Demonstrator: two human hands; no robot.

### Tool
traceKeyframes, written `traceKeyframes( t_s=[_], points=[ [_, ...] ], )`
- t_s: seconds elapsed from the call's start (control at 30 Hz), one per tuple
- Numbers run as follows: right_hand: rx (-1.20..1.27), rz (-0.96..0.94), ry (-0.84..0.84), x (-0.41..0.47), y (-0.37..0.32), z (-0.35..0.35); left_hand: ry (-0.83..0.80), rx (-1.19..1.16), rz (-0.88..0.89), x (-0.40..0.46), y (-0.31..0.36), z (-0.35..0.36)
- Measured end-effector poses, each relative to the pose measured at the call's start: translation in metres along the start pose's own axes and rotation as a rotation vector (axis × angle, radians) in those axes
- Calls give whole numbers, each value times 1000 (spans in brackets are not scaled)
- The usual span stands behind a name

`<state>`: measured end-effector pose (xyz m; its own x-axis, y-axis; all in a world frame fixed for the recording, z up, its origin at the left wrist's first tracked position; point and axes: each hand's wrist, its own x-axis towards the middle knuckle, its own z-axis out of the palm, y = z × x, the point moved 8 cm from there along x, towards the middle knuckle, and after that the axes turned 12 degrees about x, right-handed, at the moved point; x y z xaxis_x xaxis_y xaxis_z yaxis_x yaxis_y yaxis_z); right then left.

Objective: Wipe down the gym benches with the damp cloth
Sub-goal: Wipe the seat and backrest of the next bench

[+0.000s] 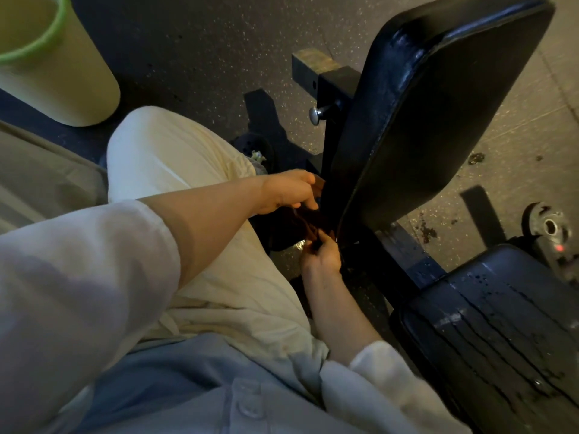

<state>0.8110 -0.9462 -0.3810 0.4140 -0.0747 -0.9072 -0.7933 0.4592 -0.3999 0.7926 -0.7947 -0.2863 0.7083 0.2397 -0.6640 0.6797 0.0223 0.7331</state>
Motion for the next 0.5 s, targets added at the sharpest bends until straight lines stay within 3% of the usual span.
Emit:
traceKeyframes(
  t_s=[0.27,0.4,0.5],
  points=[
    [-254,-222,204,-17,-14,-10,-30,2,7,-2,-1,3],
    [-234,-191,125,-27,-8,0,-39,-25,6,1,0,3],
    [-36,-44,-10,-26,-7,4,-41,-40,6,0,0,3]
  ],
)
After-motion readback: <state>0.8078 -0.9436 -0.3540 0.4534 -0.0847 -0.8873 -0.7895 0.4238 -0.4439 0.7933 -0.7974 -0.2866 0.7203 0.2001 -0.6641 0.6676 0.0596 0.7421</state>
